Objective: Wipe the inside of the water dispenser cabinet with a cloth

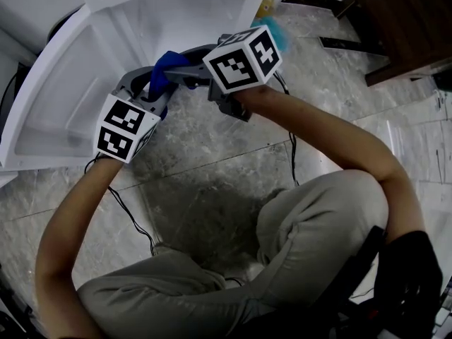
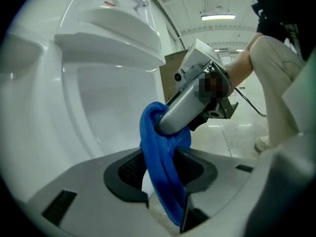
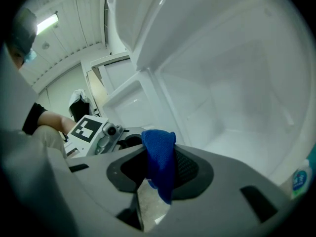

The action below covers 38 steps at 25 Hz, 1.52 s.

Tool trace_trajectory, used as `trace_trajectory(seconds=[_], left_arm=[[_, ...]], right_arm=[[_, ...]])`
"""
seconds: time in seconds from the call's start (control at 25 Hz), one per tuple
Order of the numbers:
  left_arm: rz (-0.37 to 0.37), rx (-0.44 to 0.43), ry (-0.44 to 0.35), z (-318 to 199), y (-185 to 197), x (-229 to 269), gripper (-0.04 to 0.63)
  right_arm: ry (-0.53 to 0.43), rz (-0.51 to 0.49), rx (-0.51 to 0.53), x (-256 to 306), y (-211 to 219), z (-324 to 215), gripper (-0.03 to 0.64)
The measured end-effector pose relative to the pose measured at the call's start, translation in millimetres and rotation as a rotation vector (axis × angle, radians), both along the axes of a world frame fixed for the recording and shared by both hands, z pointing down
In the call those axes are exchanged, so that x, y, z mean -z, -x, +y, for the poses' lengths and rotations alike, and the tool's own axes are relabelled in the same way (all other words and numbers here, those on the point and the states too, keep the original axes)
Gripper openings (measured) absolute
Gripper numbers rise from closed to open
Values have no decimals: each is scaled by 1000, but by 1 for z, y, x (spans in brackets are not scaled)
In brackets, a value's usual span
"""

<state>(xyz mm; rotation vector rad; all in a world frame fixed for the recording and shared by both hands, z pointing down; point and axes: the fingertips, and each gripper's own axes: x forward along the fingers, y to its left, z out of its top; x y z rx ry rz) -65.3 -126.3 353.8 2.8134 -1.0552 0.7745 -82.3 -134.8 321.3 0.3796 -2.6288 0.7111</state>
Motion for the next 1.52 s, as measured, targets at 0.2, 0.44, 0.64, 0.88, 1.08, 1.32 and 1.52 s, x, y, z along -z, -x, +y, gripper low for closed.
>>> trace_trajectory(seconds=[0.2, 0.44, 0.64, 0.88, 1.08, 1.32, 1.52], left_arm=[[35, 73, 11, -12, 18, 4, 146], [3, 112, 1, -10, 35, -2, 6], [13, 120, 56, 1, 49, -18, 6], [23, 112, 138, 27, 66, -45, 6], [42, 166, 206, 41, 93, -68, 6], [61, 210, 232, 40, 108, -74, 6], [77, 214, 209, 27, 113, -68, 6]], right_arm=[[-126, 81, -155, -3, -27, -40, 106], [-275, 21, -250, 13, -26, -75, 106], [-460, -88, -302, 33, 2, -105, 106], [-559, -279, -393, 65, 43, -151, 106], [-701, -396, -506, 84, 47, -190, 106], [-751, -484, -582, 102, 49, -212, 106], [-716, -525, -587, 99, 51, -210, 101]])
